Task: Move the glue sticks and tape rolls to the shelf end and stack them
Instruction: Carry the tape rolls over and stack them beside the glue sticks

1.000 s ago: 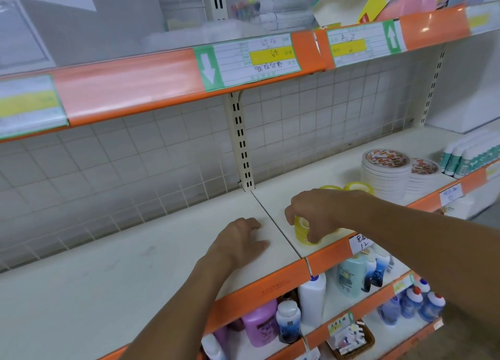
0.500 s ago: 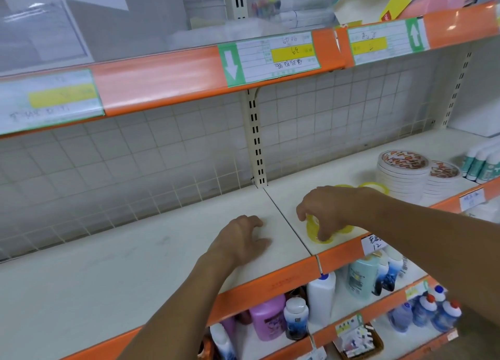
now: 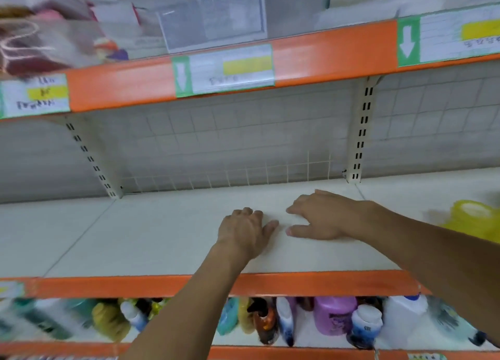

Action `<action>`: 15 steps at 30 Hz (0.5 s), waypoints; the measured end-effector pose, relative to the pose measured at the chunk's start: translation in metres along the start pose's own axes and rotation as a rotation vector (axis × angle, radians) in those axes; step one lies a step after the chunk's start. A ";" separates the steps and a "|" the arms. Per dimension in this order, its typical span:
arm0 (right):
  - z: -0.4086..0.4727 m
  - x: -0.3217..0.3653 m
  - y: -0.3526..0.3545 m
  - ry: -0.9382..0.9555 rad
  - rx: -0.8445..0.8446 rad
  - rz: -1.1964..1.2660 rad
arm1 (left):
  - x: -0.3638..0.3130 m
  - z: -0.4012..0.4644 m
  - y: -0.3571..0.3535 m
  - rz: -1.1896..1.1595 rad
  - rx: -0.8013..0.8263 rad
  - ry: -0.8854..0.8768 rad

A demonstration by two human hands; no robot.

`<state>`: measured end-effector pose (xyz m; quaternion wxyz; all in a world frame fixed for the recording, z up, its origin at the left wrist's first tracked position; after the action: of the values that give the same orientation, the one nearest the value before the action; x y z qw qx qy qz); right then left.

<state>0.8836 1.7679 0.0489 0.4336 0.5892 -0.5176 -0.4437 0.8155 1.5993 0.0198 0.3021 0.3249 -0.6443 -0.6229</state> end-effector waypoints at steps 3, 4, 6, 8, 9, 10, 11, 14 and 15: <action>0.025 0.035 0.004 0.059 0.005 0.036 | 0.043 -0.014 0.000 -0.011 -0.009 0.121; 0.035 0.048 0.007 0.078 0.010 0.048 | 0.060 -0.019 0.000 -0.002 -0.010 0.154; 0.050 0.073 0.011 0.109 0.015 0.059 | 0.087 -0.029 -0.001 0.009 -0.004 0.206; 0.065 0.099 0.014 0.145 0.005 0.068 | 0.114 -0.039 -0.001 0.010 0.004 0.268; 0.075 0.113 0.017 0.164 -0.002 0.066 | 0.129 -0.043 -0.001 0.012 0.006 0.302; 0.082 0.123 0.018 0.178 -0.009 0.060 | 0.140 -0.046 -0.001 0.015 0.010 0.332; 0.093 0.138 0.020 0.197 -0.013 0.053 | 0.154 -0.051 -0.001 0.020 0.008 0.365; 0.117 0.173 0.023 0.234 -0.003 0.016 | 0.185 -0.064 0.001 0.022 0.013 0.442; 0.124 0.184 0.024 0.248 -0.019 0.006 | 0.194 -0.069 0.003 0.030 -0.003 0.459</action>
<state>0.7703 1.5766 0.0301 0.5012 0.6339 -0.4574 -0.3711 0.7529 1.4037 0.0229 0.4504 0.4483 -0.5625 -0.5290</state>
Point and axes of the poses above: each hand's wrist, its own z-axis towards the middle knuckle, its own y-axis out of the back of the hand, x = y × z, the point moved 2 cm from there along z, towards the middle knuckle, and after that the axes turned 4 degrees about -z, right-handed, at the moved point
